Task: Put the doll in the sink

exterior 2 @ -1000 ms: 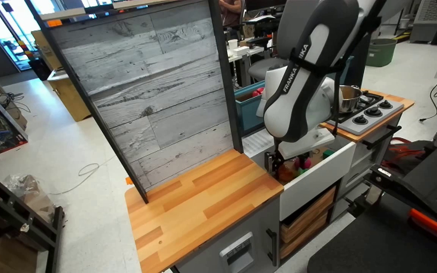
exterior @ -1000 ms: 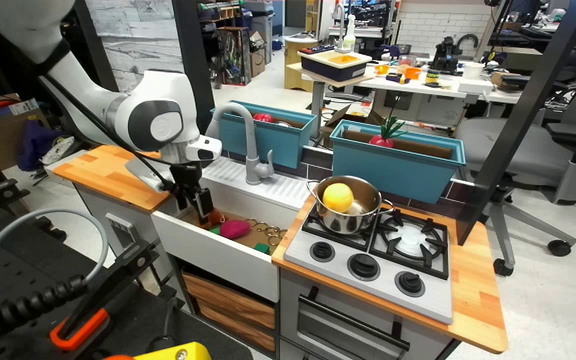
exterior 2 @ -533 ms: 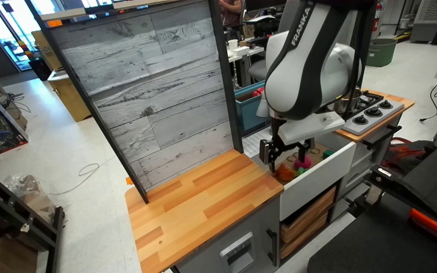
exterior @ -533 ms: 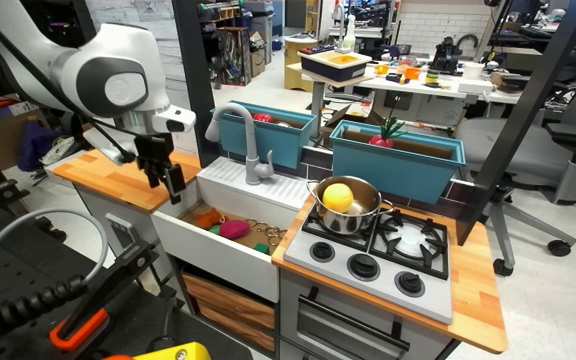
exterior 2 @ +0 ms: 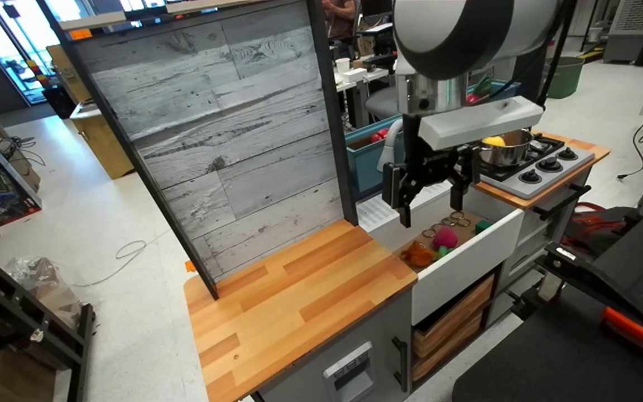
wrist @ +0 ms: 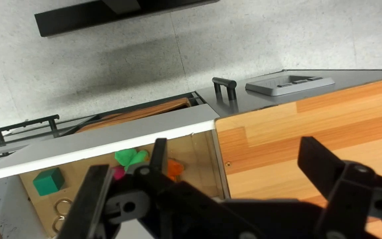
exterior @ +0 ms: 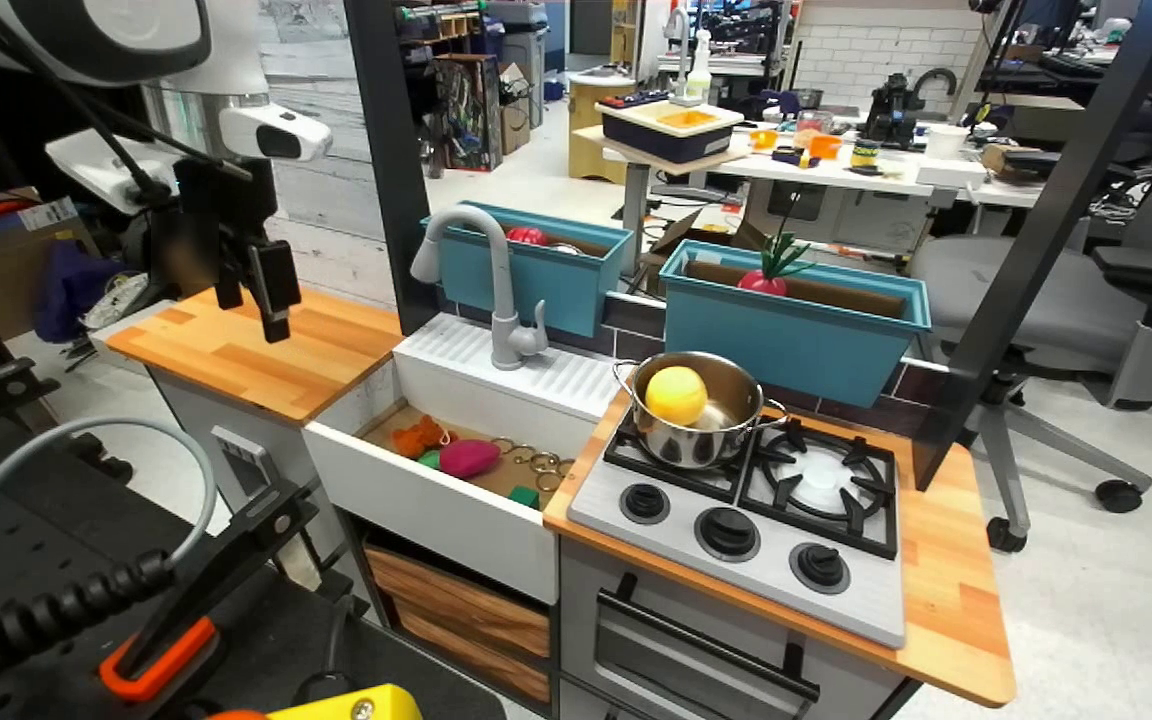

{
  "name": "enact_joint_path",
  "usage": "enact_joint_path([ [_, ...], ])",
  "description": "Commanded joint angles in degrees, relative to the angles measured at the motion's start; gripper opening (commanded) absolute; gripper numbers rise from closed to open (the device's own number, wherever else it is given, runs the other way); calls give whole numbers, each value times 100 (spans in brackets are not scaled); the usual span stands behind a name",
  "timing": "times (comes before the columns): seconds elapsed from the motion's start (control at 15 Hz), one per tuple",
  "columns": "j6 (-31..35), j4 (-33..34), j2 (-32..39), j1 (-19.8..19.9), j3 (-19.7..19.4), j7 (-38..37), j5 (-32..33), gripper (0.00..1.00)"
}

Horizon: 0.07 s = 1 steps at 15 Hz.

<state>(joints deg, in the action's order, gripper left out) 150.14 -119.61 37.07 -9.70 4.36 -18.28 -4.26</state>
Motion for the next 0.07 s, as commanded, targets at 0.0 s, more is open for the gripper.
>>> enact_joint_path([
  [0.0,-18,-10,-9,-55,-57,63,-80,100],
])
